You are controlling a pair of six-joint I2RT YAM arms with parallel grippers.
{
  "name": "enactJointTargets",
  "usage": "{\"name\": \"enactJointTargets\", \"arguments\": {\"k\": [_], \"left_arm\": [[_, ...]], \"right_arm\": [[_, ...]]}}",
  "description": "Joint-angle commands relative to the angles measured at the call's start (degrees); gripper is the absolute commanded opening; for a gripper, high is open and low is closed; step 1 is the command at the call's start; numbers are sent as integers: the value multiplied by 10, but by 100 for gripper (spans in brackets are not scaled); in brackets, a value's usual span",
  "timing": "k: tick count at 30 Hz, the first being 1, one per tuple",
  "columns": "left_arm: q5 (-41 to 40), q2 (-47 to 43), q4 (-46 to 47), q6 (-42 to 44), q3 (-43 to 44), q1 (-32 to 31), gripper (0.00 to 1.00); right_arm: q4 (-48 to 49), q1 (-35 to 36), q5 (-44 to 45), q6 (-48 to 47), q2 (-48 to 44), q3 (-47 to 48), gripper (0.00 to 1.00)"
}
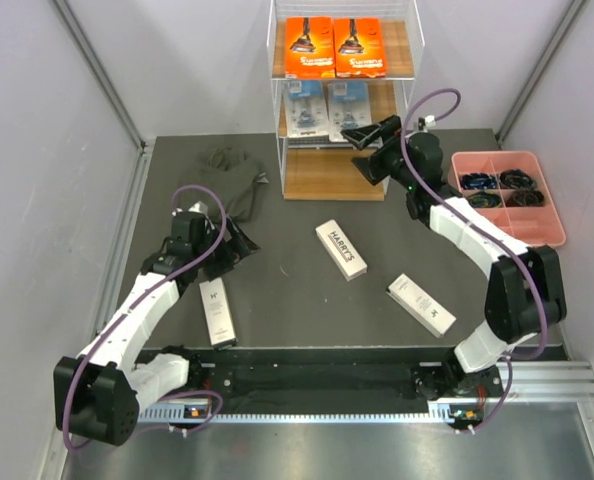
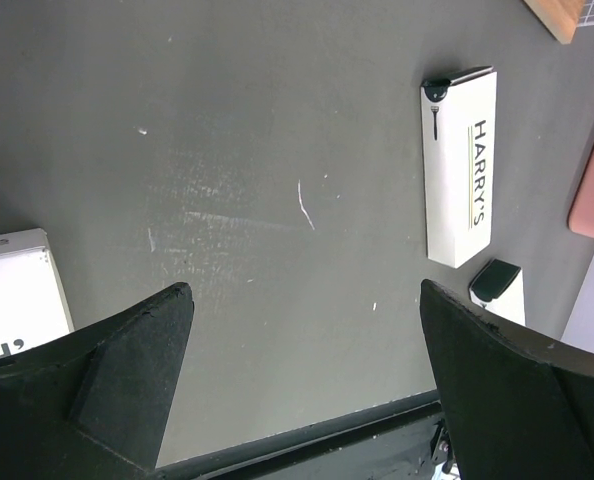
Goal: Place and organize the shaving razors onto the shelf
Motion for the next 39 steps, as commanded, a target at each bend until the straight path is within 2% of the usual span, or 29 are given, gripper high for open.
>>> {"name": "enactJointTargets", "arguments": {"k": [1,4,8,14,22,28,33,39], "left_arm": [[6,-5,29,4,-10,3,99],[7,-5,33,2,-14,3,99],[11,-5,35,1,-17,3,99],[11,-6,33,3,-19,3,99],[15,0,41,2,-27,3,99],[19,7,49,0,-36,3,99],[24,9,55,-2,-41,3,99],[26,14,57,-1,-41,2,99]], "right_arm": [[32,-3,-12,-35,-68,-24,99],[-3,3,-4,-77,-105,-43,99],[-118,31,26,-188,-150,-51,99],[-239,78,107,-324,-211,-85,99],[-359,136,179,-421,-251,-141,99],[-401,171,201,-457,-246,-150,99],[-435,204,229,-490,-201,-126,99],[-415,209,198,-500,-139,-110,99]]}}
